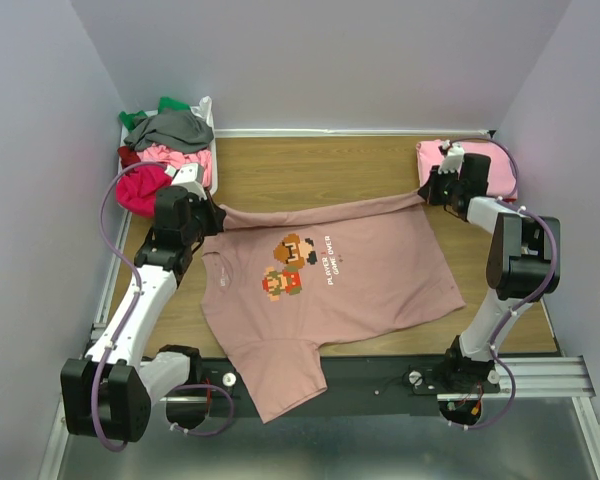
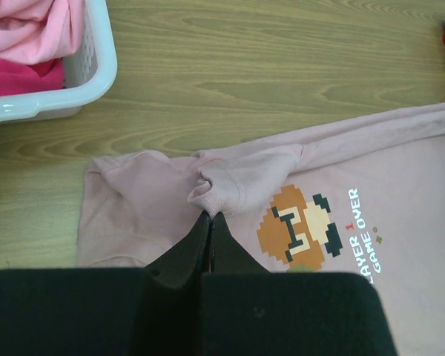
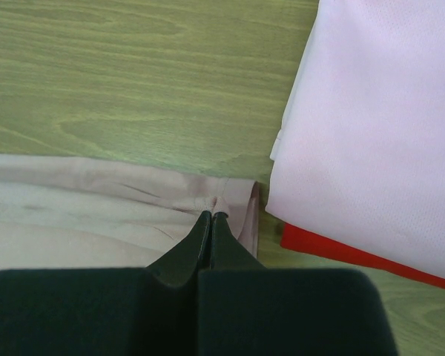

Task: Fold and stack the t-shirts
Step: Fold the tshirt

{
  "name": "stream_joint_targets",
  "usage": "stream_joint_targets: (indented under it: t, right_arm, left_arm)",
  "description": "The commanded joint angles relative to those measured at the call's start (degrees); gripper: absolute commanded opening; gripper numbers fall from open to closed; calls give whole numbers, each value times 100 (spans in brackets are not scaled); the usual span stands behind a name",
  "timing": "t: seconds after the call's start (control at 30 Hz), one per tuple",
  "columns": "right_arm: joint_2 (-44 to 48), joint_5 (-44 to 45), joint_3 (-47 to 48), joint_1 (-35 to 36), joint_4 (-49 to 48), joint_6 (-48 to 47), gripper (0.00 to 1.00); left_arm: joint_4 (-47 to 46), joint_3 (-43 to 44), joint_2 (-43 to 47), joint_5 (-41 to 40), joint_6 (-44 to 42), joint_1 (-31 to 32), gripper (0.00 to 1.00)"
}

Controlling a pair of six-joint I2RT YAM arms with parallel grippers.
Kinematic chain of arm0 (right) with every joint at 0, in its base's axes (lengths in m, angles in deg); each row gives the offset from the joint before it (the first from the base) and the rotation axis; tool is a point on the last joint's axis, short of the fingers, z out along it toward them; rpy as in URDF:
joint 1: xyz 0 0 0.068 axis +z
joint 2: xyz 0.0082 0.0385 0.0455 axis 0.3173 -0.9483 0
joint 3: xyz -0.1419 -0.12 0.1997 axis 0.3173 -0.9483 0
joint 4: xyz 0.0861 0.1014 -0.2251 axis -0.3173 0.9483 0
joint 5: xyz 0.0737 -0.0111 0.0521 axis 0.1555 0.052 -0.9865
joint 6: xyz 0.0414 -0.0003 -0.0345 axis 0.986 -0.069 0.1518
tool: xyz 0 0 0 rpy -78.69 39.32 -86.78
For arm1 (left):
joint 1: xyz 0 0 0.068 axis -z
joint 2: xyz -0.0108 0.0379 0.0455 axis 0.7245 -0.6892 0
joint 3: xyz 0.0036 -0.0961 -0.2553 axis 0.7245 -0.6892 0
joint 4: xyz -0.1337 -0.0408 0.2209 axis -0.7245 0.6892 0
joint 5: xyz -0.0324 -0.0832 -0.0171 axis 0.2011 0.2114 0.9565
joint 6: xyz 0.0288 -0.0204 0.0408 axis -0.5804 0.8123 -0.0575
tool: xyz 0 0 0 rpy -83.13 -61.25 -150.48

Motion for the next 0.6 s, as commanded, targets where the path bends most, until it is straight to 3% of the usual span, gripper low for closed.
stream_joint_targets:
  t: [0.0, 0.57]
  right_arm:
    - [215, -34, -101, -57, -98, -122, 0]
    - [320, -26, -259, -119, -19, -289, 0]
  left_arm:
    - [141, -81, 149, 159, 49, -30, 0]
    - [414, -283, 351, 247, 242, -22, 0]
